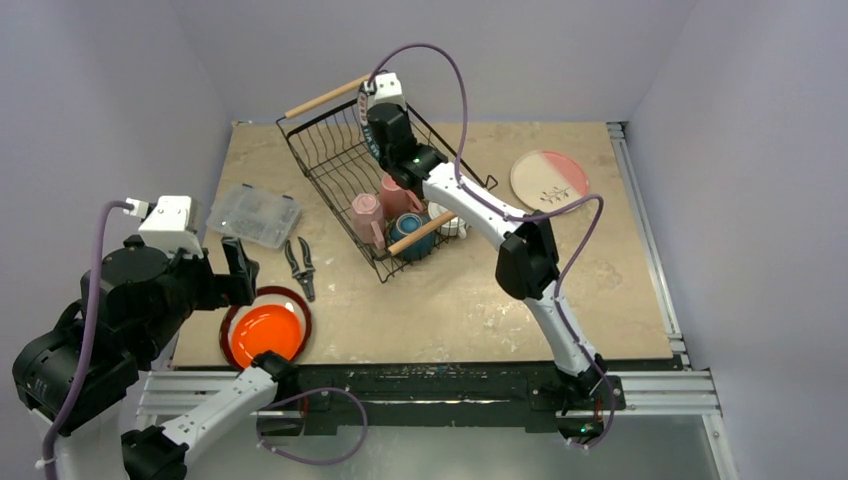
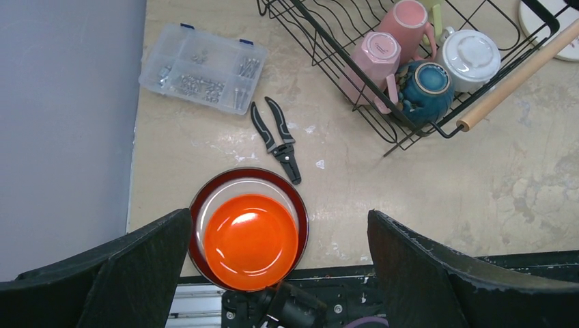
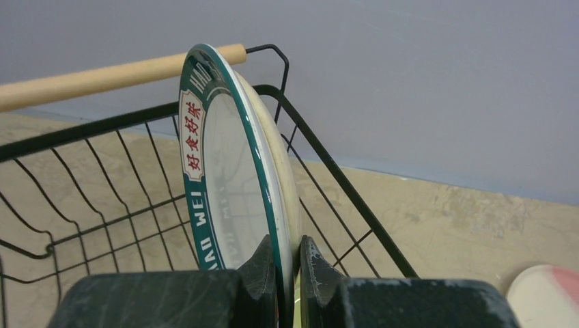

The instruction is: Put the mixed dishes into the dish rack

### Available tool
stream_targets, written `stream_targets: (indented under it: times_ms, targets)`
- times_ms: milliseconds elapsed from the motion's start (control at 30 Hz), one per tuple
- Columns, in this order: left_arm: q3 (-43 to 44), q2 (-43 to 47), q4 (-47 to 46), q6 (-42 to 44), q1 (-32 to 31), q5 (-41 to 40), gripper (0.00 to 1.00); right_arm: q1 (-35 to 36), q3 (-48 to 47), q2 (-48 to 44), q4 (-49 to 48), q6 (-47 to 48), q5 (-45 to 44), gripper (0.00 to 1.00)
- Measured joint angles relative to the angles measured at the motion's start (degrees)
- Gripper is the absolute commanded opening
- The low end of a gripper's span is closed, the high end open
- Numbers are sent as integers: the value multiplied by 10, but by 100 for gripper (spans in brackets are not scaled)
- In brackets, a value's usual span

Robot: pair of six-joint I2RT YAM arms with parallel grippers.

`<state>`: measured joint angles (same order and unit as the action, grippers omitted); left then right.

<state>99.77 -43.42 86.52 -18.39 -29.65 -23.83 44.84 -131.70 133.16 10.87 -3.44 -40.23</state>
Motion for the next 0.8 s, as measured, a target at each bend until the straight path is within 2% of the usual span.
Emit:
stream_targets:
  times_ms: [433,800]
  targets:
    - [-7,-2,0,12,0,-6,99,2,0,57,-97,167,-22,0]
    - [-10,-6,-1,23,0,-20,99,2,20,73,-127,195,-2,0]
